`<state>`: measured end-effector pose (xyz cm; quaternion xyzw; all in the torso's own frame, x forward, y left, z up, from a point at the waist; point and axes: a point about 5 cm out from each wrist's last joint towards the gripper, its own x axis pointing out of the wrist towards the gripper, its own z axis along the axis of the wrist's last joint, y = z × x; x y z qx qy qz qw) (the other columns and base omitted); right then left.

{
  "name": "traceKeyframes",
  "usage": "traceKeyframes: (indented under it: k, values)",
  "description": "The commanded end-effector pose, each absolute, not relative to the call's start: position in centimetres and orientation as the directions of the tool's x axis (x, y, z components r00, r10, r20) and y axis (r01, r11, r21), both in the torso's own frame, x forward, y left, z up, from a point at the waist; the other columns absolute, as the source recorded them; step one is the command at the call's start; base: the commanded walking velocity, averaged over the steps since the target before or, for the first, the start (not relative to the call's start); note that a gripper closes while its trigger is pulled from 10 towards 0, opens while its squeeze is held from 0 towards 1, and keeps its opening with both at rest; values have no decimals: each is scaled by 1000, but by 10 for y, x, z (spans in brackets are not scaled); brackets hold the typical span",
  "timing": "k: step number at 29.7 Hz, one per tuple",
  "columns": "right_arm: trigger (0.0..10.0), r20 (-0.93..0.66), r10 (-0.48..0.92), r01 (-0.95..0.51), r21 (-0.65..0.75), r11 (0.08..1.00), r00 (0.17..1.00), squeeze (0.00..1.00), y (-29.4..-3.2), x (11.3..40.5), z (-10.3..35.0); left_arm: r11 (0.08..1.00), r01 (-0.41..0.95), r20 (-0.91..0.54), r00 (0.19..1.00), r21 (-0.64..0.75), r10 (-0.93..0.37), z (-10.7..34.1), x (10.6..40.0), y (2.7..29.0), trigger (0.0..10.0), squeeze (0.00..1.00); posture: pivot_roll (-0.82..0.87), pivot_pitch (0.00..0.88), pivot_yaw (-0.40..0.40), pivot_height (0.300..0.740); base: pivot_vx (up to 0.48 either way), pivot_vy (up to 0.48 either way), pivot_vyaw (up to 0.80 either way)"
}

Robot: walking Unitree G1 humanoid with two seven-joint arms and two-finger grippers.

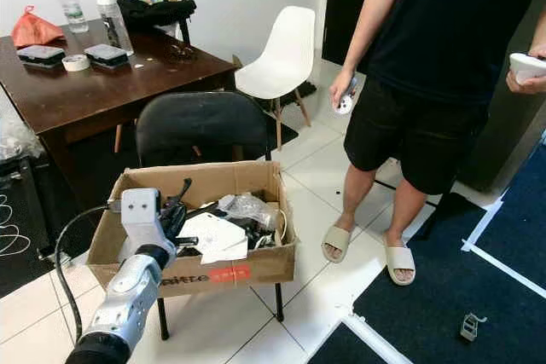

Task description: Picking trash to rubbish bin

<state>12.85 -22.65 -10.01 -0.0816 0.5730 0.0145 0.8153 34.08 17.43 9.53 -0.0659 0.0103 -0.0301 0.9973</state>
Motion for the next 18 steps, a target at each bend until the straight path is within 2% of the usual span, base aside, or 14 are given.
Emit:
traceKeyframes:
  k: [1,15,18]
  values:
    - [10000,-940,-76,-119,-122,985,333,0,-229,125,-101,993,63,-20,998,-101,-65,93,341,174,10000,0,-129,102,8,740,0,0,0]
    - [10000,-940,-75,-120,-121,985,334,0,-229,125,-101,986,125,-23,991,-111,-129,88,341,155,10000,0,-134,104,9,740,0,0,0]
    - [10000,-940,-74,-121,-120,985,332,0,-229,124,-101,985,136,-27,990,-105,-140,86,340,152,10000,0,-134,105,10,740,289,0,0]
